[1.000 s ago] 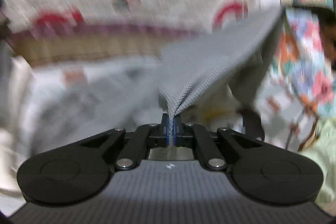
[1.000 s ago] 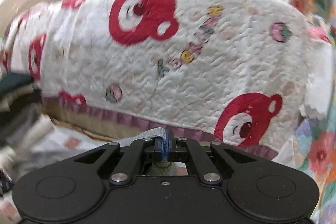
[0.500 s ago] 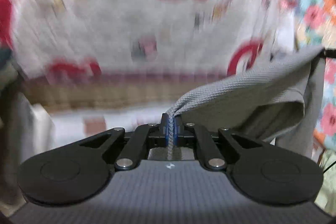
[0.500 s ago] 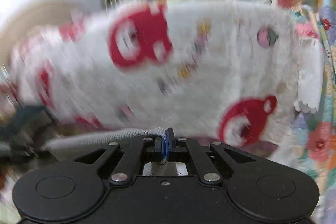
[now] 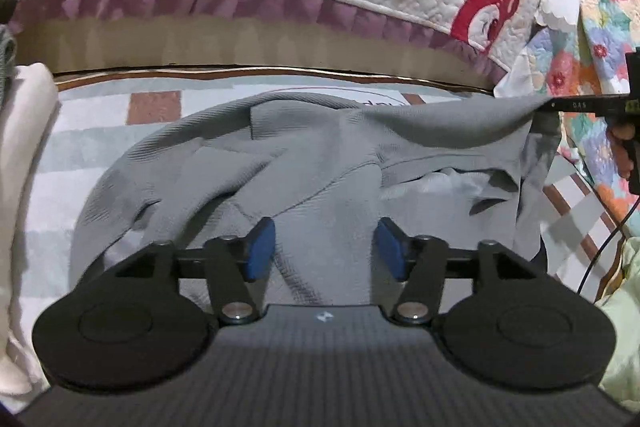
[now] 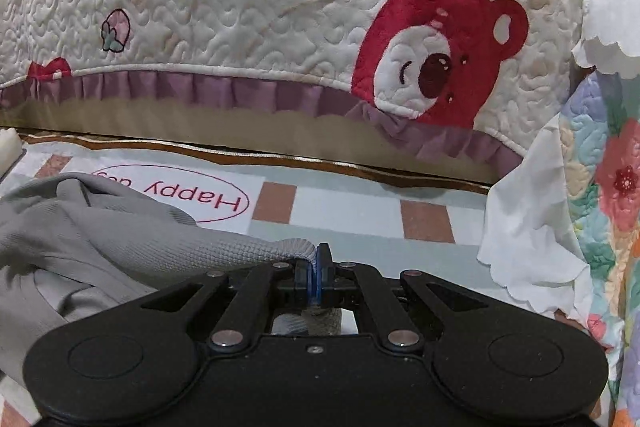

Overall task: Fold clothes
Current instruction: 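Lay the shirt down and open both grippers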

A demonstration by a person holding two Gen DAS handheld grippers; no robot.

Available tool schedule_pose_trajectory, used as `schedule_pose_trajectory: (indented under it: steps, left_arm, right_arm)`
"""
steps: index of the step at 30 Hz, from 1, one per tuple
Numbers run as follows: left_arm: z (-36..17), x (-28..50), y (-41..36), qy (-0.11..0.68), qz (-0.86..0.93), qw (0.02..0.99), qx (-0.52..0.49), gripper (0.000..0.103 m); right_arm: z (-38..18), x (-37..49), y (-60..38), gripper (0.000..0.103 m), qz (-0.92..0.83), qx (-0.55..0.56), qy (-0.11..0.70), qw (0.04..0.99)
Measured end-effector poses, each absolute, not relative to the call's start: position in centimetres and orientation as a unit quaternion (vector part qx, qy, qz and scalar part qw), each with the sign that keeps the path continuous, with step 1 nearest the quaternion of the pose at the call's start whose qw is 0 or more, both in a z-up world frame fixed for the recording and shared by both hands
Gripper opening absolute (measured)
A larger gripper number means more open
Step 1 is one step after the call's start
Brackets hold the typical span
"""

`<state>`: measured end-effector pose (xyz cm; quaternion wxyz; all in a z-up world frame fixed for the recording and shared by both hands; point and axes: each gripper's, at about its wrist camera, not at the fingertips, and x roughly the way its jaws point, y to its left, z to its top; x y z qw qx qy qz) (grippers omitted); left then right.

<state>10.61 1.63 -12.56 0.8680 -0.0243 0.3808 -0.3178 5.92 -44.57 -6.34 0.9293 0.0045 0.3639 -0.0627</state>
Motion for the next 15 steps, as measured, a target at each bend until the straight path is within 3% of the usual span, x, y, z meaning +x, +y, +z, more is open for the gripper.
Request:
schedule_pose_trajectory:
  steps: [5, 7, 8, 9, 10, 11, 13, 15]
  left_arm:
    - [-14.7, 12.6, -0.2, 0.398, -0.297, 0.868, -0.009, 0.075]
    - [-15.3, 13.1, -0.1, 0.406, -0.289, 0.867, -0.019, 0.075]
    - [-15.6, 13.4, -0.1, 0.409, -0.285, 0.866, -0.024, 0.074]
    - [-15.8, 13.6, 0.0, 0.411, -0.284, 0.865, -0.031, 0.057]
    - [-15.8, 13.4, 0.2, 0.407, -0.293, 0.864, -0.039, 0.008]
    - [-15.5, 13.1, 0.4, 0.396, -0.304, 0.865, -0.042, 0.002]
    - [-14.4, 12.3, 1.2, 0.359, -0.308, 0.879, -0.062, 0.001]
    - [-13.1, 12.1, 2.4, 0.33, -0.31, 0.886, -0.103, 0.001]
  right_arm:
    - [-7.1, 5.8, -45.8, 0.017, -0.058, 0.034, 0.362, 0.93]
    - [-7.7, 5.5, -46.2, 0.039, -0.062, 0.053, 0.364, 0.928]
    - [-7.9, 5.3, -46.4, 0.041, -0.063, 0.062, 0.366, 0.926]
    - [-8.1, 5.1, -46.6, 0.041, -0.062, 0.071, 0.369, 0.925]
    - [-8.4, 5.0, -46.7, 0.043, -0.061, 0.075, 0.374, 0.923]
    - [-8.7, 4.8, -46.8, 0.045, -0.06, 0.08, 0.378, 0.92]
    - [-9.4, 4.5, -46.9, 0.055, -0.06, 0.086, 0.389, 0.915]
    - [-10.3, 4.4, -47.2, 0.056, -0.061, 0.106, 0.398, 0.909]
